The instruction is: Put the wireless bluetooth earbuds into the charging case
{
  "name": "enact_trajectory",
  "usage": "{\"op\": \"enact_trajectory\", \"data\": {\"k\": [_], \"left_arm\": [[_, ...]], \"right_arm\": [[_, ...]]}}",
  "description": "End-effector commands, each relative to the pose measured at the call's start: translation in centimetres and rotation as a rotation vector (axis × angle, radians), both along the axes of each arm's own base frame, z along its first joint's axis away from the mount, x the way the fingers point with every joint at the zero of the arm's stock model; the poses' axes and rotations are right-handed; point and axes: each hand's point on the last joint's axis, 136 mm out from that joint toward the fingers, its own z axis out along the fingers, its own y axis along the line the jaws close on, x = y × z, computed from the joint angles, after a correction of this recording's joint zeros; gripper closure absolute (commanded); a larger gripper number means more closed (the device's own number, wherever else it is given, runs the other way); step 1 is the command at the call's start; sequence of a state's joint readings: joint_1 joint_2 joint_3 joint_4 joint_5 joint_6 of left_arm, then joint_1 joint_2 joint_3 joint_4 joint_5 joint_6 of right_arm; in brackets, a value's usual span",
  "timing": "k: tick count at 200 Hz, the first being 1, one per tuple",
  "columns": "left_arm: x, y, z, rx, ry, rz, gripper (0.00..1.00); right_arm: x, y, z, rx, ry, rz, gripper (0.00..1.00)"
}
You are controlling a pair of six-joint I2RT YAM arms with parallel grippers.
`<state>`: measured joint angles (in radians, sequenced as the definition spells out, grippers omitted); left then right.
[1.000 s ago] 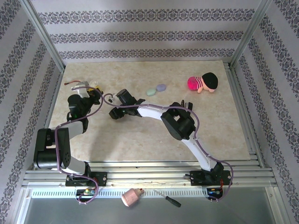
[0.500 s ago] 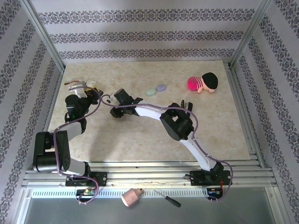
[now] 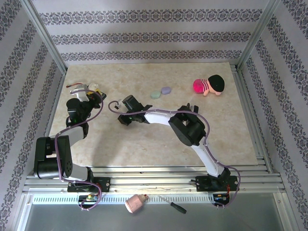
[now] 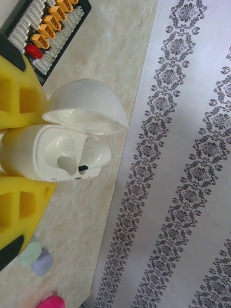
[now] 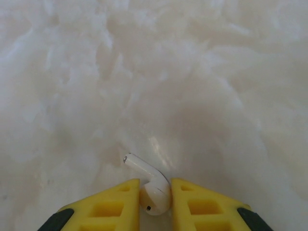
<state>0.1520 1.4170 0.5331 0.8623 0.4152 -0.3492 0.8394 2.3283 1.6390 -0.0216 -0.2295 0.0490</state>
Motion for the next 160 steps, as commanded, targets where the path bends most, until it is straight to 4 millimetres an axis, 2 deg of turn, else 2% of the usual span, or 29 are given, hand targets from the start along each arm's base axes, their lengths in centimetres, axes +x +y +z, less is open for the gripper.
{"op": "enact_trajectory", "data": {"k": [1, 36, 63, 98, 133, 150, 160], "left_arm": [[-0.5, -0.1, 0.7, 0.0, -0.02, -0.02, 1.0], [-0.6, -1.3, 1.0, -0.012, -0.032, -0.087, 1.0], [-0.6, -2.7, 0.9, -0.018, -0.028, -0.147, 1.0], [-0.5, -4.8, 1.3, 0.007, -0.04, -0.21, 1.0], [0.0, -6.9, 1.5, 0.032, -0.041, -0.265, 1.0], [0.1, -8.2, 1.4, 0.059, -0.036, -0.291, 1.0], [0.1, -8.9, 1.3, 0.079, -0.035, -0.302, 1.0]], "right_arm": [[-0.2, -2.1, 1.7, 0.02, 0.003, -0.021, 0.8], [-1.9, -7.3, 1.2, -0.057, -0.01, -0.026, 0.8], [-3.7, -12.1, 0.0, -0.129, 0.011, -0.043, 0.79], [-6.0, -16.9, -1.5, -0.209, 0.034, -0.091, 0.78], [-6.9, -19.5, -2.3, -0.266, 0.031, -0.141, 0.74], [-6.8, -19.6, -1.8, -0.264, 0.018, -0.16, 0.68], [-6.9, -19.5, -1.1, -0.254, 0.013, -0.158, 0.61]]}}
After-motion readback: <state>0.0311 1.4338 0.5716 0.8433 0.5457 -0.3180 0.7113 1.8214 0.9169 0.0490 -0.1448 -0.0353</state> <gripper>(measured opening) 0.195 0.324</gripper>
